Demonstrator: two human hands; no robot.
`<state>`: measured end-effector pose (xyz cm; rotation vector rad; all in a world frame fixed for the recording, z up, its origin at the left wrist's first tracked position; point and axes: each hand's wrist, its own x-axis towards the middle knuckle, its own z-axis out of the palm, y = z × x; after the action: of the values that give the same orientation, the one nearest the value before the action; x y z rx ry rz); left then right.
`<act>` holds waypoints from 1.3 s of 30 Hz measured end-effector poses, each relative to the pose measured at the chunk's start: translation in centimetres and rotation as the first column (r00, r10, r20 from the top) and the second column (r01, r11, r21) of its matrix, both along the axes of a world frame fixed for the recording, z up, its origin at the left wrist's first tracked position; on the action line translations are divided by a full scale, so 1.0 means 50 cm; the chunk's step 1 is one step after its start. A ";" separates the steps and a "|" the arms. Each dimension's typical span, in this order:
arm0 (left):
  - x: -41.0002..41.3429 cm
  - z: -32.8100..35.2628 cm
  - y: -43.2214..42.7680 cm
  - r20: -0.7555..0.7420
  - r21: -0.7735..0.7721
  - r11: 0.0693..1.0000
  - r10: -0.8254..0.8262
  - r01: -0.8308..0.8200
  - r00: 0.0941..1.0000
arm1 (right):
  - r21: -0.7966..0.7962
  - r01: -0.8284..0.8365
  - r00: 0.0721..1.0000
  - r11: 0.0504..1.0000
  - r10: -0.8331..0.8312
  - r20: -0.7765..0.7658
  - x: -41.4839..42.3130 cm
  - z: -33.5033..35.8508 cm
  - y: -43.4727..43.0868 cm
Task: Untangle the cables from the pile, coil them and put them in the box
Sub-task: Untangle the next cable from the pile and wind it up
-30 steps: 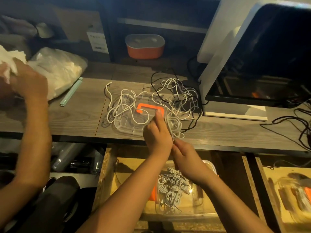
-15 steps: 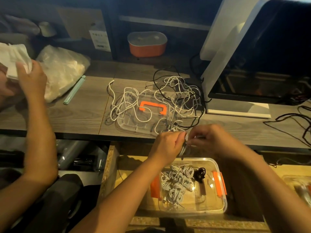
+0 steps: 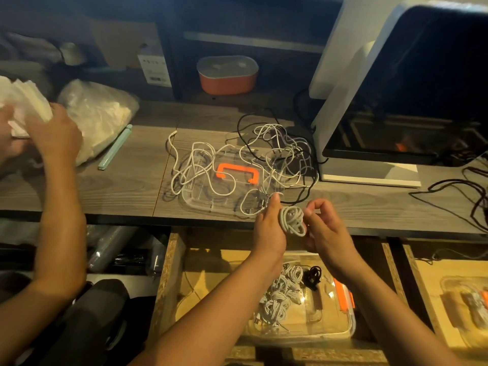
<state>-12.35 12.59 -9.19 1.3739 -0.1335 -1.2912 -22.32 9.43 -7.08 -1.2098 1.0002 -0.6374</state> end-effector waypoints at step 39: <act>0.013 0.059 0.007 -0.092 -0.286 0.952 0.083 -0.106 0.992 | -0.380 -0.003 1.000 0.925 0.008 0.012 0.013 0.037 0.070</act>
<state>-11.72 12.95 -6.22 1.0641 -0.1927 -1.1918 -21.68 12.94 -5.24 -1.5440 0.8841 -0.8618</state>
